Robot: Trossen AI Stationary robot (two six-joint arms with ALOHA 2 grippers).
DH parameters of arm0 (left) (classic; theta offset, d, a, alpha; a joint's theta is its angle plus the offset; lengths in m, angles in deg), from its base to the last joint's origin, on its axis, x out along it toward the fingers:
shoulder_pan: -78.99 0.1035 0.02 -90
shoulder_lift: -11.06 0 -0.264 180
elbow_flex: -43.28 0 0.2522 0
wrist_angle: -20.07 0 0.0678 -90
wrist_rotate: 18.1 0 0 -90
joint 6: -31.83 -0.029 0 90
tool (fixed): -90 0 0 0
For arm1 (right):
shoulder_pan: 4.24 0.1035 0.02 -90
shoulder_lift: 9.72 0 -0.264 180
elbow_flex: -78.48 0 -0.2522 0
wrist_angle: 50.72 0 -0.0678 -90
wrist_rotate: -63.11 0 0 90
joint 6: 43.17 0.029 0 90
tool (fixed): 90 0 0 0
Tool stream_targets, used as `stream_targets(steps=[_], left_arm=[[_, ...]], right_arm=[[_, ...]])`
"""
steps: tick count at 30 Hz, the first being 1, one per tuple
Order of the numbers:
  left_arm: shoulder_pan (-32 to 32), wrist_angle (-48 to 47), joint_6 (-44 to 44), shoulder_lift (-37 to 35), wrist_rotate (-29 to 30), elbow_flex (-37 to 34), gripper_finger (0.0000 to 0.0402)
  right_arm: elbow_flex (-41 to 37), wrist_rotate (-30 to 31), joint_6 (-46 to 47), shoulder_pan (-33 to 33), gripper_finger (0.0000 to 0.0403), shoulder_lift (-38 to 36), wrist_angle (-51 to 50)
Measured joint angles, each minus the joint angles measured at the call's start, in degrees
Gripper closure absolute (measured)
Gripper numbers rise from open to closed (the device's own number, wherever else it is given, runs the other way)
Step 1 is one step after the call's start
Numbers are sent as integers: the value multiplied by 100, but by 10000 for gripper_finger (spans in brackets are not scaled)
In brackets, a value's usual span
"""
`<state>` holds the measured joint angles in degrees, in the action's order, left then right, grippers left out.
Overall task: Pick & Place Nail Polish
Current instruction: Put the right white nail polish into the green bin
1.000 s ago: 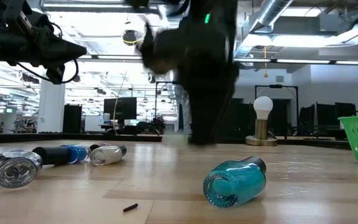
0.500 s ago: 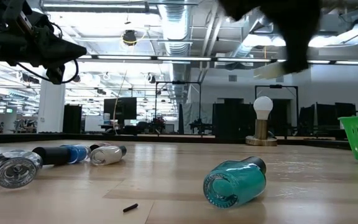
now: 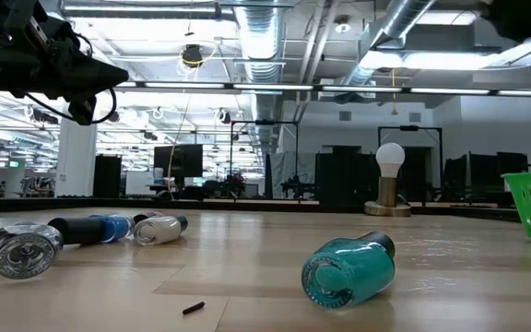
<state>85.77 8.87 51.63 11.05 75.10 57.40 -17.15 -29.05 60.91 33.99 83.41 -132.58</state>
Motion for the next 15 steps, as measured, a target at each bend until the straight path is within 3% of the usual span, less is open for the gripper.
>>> stream_targets(steps=[7,15], left_arm=[[0,0,0,0,0,0,401],[-2,0,0,0,0,0,401]], right_arm=[[-967,-124,604,112,361,-280,1125],[-1373,-255,852,-25,361,-285,1193]])
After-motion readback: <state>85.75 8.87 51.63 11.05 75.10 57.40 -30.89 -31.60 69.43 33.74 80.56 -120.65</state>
